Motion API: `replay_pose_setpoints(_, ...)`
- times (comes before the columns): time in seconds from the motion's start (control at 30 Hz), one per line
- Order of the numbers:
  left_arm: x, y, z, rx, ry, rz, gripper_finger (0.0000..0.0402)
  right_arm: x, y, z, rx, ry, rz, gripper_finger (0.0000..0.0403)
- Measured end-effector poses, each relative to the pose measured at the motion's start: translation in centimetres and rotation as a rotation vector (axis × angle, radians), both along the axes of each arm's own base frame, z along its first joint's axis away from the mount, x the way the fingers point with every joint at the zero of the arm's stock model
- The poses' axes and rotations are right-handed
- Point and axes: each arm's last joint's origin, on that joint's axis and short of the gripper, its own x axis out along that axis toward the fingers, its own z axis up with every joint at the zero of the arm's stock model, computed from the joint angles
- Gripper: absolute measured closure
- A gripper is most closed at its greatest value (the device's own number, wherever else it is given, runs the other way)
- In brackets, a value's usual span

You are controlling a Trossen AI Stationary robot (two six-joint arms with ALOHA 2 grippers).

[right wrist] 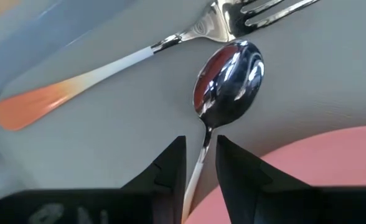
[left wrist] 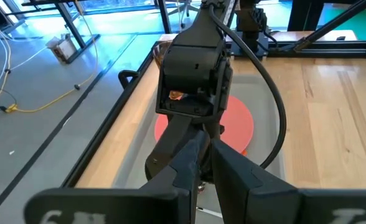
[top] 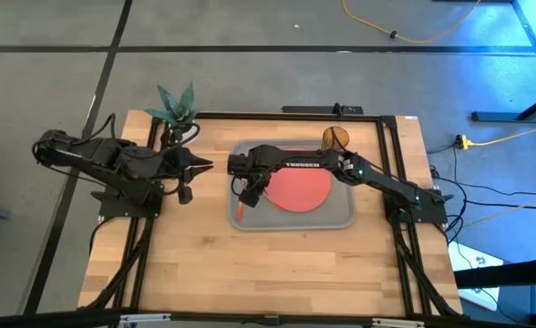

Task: Pick and place plate/cup/fork/spoon on tray
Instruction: Put the orange spoon on the right side of the orange fork on the gray serving tray

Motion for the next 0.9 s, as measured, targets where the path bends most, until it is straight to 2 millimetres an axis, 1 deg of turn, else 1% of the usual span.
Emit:
replay_pose_setpoints(0.6, -0.1, 0.0, -0.1, 0.004, 0.016, -0.001, 0.0363, -0.1, -0.1, 0.0, 0.004, 0.008, -0.028, 0.0315)
replay_pose_setpoints(0.9, -0.1, 0.0, -0.1, 0.004, 0.016, -0.001, 0.0363, -0.8, 0.0, -2.3, 0.010, 0.077, -0.029, 0.0315)
